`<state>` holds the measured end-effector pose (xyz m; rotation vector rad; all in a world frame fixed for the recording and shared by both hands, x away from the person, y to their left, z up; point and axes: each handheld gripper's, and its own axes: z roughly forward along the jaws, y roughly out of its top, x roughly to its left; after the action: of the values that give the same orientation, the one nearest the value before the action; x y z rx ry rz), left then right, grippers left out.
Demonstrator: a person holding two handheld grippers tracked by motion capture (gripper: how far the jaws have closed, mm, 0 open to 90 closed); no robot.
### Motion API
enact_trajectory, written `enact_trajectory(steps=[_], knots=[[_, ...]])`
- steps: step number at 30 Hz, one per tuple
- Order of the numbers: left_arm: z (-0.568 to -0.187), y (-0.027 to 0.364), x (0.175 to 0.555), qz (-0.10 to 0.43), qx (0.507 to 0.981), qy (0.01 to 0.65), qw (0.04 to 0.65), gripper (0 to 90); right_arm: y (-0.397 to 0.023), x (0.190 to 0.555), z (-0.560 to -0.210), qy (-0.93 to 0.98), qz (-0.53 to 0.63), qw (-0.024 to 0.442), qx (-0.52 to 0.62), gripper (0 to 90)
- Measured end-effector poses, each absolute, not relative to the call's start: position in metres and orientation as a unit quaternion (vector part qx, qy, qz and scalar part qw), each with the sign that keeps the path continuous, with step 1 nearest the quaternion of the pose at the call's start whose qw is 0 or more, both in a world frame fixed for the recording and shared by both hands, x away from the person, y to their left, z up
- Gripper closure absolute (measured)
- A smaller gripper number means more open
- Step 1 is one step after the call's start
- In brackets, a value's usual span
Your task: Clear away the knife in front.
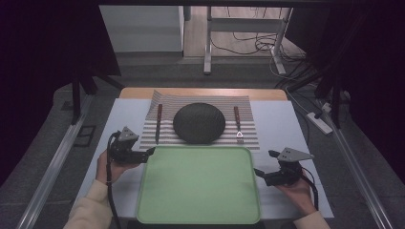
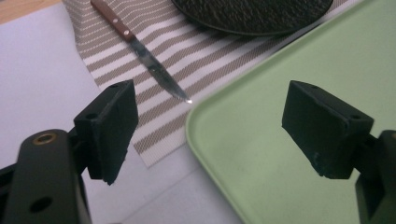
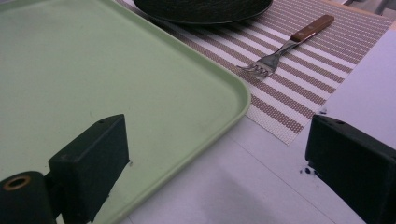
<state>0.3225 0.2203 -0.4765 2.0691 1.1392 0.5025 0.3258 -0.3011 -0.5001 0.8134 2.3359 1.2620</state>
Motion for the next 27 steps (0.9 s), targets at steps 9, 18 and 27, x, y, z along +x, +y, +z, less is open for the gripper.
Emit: enact_trajectory(steps=[9, 18, 27], knots=[[-0.474, 0.216, 0.345, 0.188, 0.804, 0.443, 0.351, 19.7, -0.3, 0.326, -0.501, 0.828, 0.447, 0.18, 0.286, 6.2], [-0.469, 0.211, 0.369, 0.187, 0.802, 0.444, 0.353, 20.2, -0.301, 0.327, -0.502, 0.83, 0.443, 0.18, 0.288, 6.2], [-0.48, 0.208, 0.398, 0.175, 0.805, 0.455, 0.339, 21.2, -0.3, 0.327, -0.503, 0.831, 0.44, 0.179, 0.288, 6.4]])
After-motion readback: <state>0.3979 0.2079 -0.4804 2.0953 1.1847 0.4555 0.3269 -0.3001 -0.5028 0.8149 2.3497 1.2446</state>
